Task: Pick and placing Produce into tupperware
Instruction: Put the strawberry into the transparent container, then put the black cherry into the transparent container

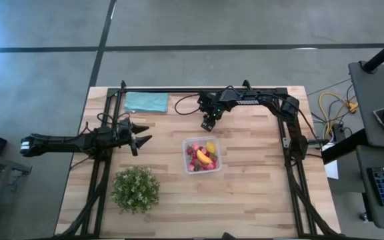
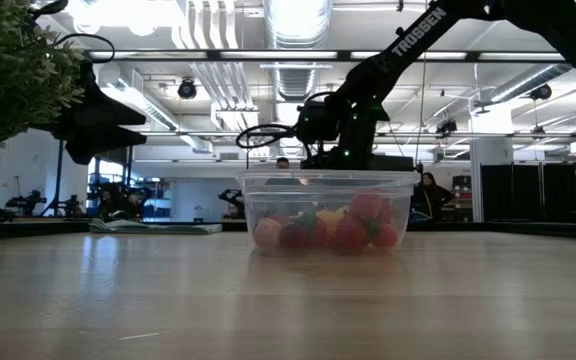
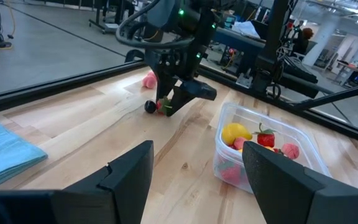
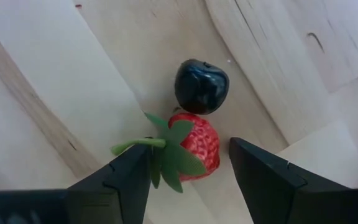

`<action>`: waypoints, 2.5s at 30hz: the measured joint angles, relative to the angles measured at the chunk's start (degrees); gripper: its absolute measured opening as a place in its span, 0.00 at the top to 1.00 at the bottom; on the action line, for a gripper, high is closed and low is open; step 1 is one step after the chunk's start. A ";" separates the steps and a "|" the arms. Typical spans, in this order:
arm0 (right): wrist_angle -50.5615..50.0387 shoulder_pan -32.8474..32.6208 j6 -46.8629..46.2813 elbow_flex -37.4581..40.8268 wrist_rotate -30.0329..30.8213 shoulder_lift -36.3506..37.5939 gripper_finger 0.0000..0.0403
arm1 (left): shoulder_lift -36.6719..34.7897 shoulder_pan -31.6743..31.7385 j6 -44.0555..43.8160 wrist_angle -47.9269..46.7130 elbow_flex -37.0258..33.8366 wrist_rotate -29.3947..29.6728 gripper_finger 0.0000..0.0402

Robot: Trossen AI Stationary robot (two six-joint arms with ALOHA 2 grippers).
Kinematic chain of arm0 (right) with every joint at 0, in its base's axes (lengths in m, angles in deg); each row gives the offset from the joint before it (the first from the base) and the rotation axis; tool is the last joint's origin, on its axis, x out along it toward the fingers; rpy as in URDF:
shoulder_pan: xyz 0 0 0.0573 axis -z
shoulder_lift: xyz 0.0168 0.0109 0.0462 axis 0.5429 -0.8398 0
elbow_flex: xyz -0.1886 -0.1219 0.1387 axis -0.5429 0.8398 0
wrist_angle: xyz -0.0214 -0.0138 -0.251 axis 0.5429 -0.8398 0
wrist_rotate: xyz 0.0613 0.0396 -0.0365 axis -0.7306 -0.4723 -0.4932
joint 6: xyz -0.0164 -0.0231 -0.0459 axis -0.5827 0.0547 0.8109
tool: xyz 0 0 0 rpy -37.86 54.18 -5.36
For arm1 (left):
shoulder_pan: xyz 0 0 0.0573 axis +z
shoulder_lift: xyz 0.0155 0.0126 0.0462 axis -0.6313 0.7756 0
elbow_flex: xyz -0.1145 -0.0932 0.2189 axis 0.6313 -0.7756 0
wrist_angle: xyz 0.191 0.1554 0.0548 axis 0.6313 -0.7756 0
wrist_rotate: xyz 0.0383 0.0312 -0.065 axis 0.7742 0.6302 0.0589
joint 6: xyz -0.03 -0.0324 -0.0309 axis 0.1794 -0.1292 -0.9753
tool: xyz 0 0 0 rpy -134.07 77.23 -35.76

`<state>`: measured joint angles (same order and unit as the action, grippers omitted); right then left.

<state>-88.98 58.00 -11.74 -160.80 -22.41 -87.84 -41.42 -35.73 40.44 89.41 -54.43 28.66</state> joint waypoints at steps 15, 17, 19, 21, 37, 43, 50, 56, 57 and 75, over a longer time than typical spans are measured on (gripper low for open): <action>-0.49 -0.09 0.30 -2.06 2.41 0.09 0.67 | 0.00 0.01 0.00 0.00 0.00 0.00 0.42; -1.58 -0.09 -0.03 -2.62 1.57 0.09 0.69 | -0.01 0.01 0.01 0.00 -0.01 0.00 0.42; -3.94 0.00 -0.13 -3.25 0.69 0.09 0.69 | 0.00 0.01 0.01 0.00 0.00 0.00 0.42; -6.97 0.00 -0.39 -4.14 0.61 0.11 0.67 | 0.00 0.00 0.00 0.00 0.00 0.00 0.42; -13.08 -6.54 -13.12 -6.91 -14.51 11.72 0.66 | -0.02 0.00 0.01 0.00 0.00 0.00 0.42; -11.56 -14.51 -21.00 -6.93 -14.62 12.77 0.64 | -0.02 0.00 0.01 0.00 -0.02 0.00 0.42; -10.90 -22.62 -30.10 -6.89 -9.59 10.89 0.63 | -0.11 0.01 0.00 0.00 0.00 0.00 0.42; -11.02 -24.16 -33.45 -6.89 -5.00 10.91 0.54 | -0.11 0.01 0.01 0.00 0.00 0.00 0.42; -11.07 -24.12 -33.64 -6.89 -4.89 10.94 0.51 | -0.11 0.00 0.00 0.00 0.00 0.00 0.42; -11.10 -5.12 -33.33 -6.89 2.63 9.51 0.35 | -0.11 0.01 0.00 0.00 0.00 0.00 0.42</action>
<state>-100.09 52.88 -45.07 -167.69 -19.77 -78.33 -41.53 -35.72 40.44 89.41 -54.43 28.66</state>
